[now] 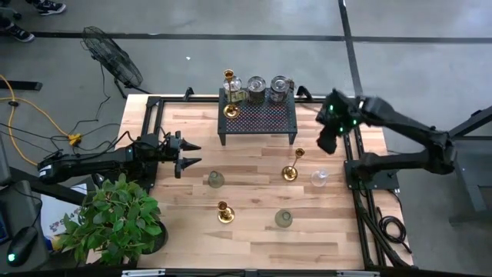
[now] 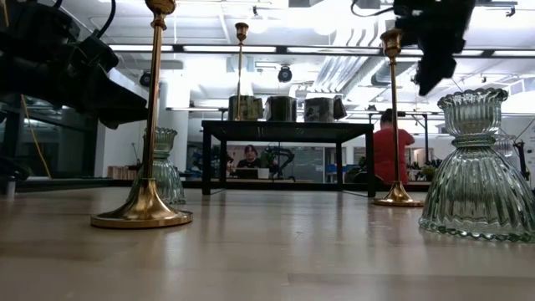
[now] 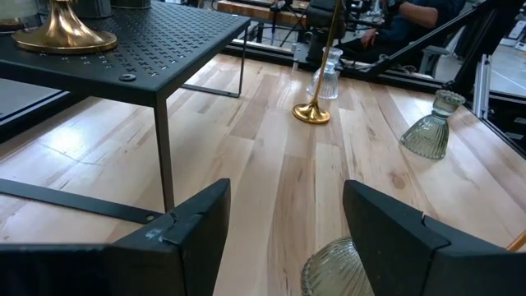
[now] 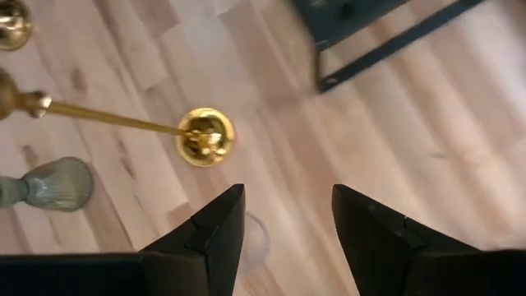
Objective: Stock candles on shelf
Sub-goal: Put the top gold candle holder on the shelf
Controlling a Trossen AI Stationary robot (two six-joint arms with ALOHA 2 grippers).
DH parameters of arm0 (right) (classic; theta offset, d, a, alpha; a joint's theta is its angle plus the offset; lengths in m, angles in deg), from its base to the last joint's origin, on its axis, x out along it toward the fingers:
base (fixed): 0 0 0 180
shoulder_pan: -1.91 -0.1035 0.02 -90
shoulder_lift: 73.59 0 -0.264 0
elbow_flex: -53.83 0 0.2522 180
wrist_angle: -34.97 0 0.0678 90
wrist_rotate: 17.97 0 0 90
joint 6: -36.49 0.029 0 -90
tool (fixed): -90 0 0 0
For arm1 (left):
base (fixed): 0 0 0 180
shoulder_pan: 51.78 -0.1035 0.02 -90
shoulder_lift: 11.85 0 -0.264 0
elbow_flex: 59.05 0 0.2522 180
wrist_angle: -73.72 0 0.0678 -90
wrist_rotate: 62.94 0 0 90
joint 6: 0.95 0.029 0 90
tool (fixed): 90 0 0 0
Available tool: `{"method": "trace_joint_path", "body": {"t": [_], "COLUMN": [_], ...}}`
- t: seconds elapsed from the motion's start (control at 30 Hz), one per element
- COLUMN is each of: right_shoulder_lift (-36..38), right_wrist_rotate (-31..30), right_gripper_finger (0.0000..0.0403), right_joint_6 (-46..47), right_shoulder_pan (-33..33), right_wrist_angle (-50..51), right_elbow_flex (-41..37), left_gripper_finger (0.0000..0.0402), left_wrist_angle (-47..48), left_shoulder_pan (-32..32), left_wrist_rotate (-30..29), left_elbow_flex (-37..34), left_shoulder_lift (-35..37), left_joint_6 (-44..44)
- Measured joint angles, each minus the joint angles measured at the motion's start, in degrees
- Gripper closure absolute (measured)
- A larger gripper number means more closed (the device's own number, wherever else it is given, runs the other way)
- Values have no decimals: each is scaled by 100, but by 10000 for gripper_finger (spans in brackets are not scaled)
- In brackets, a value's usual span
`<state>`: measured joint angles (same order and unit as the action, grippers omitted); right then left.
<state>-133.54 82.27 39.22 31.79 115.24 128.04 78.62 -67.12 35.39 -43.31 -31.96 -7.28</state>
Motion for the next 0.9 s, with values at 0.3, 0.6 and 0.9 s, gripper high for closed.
{"method": "trace_joint_path", "body": {"t": [0.3, 0.6, 0.9], "right_shoulder_lift": [348, 201, 200], "right_wrist_rotate": [-13, -575, -584], "right_gripper_finger": [227, 227, 227], "right_joint_6": [356, 799, 808], "right_shoulder_pan": [-1425, -2177, -2533], "right_wrist_angle": [-2212, -3217, -3040], "right_elbow_flex": [-1598, -1863, -1863], "left_gripper_finger": [171, 171, 171], "left_wrist_angle": [0, 0, 1], "left_shoulder_pan": [1, 0, 0], "left_wrist_rotate": [0, 1, 0], "left_elbow_flex": [0, 0, 0], "left_shoulder_lift": [1, 0, 1], "left_joint_6": [0, 2, 1]}}
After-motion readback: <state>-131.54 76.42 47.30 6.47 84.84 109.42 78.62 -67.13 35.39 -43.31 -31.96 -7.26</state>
